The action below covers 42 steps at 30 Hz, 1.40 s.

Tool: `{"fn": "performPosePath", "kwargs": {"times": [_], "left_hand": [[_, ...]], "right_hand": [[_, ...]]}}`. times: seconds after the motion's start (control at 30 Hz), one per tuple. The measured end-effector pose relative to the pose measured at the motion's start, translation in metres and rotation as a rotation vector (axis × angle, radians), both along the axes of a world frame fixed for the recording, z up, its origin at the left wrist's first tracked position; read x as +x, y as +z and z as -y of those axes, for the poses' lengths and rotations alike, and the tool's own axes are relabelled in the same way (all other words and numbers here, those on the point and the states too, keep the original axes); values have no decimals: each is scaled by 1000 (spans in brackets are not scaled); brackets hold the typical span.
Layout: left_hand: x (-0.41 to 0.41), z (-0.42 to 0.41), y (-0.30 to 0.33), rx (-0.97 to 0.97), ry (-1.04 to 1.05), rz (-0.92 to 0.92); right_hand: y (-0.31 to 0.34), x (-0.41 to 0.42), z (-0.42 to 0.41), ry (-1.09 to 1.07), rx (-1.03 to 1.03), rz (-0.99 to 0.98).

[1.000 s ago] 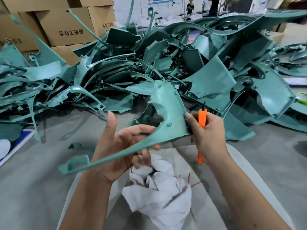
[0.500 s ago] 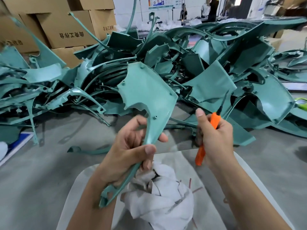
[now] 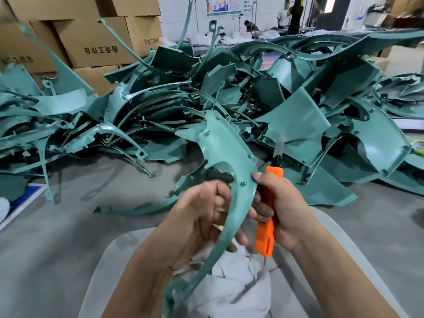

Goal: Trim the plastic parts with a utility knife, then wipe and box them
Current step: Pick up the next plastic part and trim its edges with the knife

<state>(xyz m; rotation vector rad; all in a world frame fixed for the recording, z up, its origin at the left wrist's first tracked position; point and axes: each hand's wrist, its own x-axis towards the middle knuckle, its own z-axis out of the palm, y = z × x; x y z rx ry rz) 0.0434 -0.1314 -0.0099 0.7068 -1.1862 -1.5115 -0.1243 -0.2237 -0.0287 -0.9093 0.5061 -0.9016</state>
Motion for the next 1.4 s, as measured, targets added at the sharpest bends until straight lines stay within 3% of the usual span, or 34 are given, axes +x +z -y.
{"fn": "performPosePath", "kwargs": {"times": [0.27, 0.4, 0.53, 0.63, 0.7, 1.13, 1.4], "left_hand": [[6, 3, 5, 72, 549, -1], [7, 9, -1, 90, 766, -56], [11, 9, 2, 46, 840, -219], [11, 11, 2, 17, 885, -245], [11, 11, 2, 9, 896, -257], [10, 11, -2, -44, 888, -129], [0, 11, 1, 9, 859, -234]], "right_hand": [[1, 5, -9, 174, -81, -155], [1, 3, -9, 152, -157, -216], [1, 1, -3, -86, -231, -286], [-8, 0, 0, -430, -750, -569], [-13, 0, 2, -569, -963, -733], [-15, 5, 10, -722, -1013, -831], [-10, 10, 1, -682, -1034, -644]]}}
